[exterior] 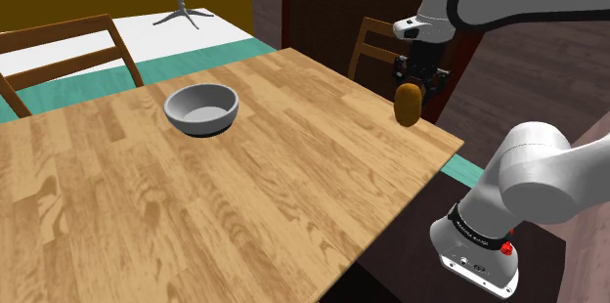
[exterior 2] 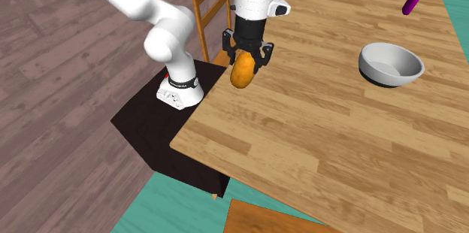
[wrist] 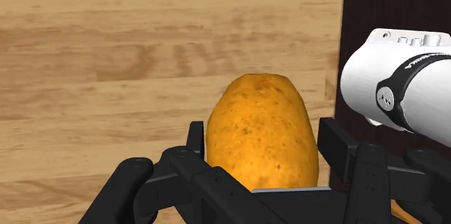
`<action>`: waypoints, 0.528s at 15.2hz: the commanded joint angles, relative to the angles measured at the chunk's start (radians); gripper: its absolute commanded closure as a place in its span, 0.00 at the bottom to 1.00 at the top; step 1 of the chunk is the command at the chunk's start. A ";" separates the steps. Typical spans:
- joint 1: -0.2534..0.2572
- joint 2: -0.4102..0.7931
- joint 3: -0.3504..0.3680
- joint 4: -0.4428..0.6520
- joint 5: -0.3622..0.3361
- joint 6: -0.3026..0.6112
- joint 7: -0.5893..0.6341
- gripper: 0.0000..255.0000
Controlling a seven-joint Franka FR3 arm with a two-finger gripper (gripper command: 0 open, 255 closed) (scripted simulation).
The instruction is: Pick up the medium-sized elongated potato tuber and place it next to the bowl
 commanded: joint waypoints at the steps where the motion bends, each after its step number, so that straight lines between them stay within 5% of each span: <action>1: 0.038 0.043 0.042 0.019 0.042 0.029 0.049 1.00; 8: 0.128 0.233 0.142 0.136 0.137 0.092 0.179 1.00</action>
